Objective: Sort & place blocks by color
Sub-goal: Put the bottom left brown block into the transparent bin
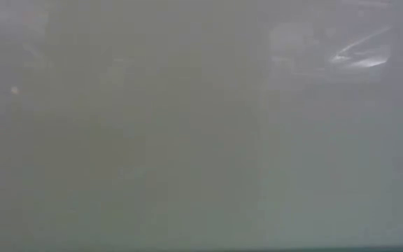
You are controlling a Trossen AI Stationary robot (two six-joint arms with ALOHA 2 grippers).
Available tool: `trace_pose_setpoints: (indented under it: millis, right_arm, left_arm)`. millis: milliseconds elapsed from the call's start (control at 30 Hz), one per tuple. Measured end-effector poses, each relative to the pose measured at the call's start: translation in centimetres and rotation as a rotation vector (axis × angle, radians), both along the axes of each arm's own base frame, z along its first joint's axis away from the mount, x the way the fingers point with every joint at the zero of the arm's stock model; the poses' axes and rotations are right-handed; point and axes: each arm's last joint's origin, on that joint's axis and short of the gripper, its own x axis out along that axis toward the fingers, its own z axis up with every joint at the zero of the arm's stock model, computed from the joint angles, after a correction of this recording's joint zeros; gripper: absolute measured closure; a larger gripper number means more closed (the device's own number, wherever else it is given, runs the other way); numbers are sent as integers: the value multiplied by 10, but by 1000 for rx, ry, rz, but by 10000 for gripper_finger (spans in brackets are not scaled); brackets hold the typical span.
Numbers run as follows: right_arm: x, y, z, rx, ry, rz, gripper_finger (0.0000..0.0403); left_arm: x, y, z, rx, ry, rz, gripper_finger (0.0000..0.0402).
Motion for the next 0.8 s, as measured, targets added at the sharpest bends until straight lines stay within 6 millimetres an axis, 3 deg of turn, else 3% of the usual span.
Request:
trace_pose_setpoints:
  millis: [133, 300, 567, 800]
  right_arm:
    - [-5, -4, -2, -22, 86, 18, 361]
    - [-27, -10, 4, -58, 291, 37, 361]
    - [-81, 1, 43, -48, 432, 215, 361]
    - [-135, 10, 49, 42, 682, 230, 361]
  left_arm:
    - [0, 0, 2, -30, -34, 33, 133]
    - [0, 0, 1, -60, -36, 58, 123]
    - [-1, 1, 0, -70, -31, 72, 148]
    - [-4, 9, -4, -89, 15, 115, 173]
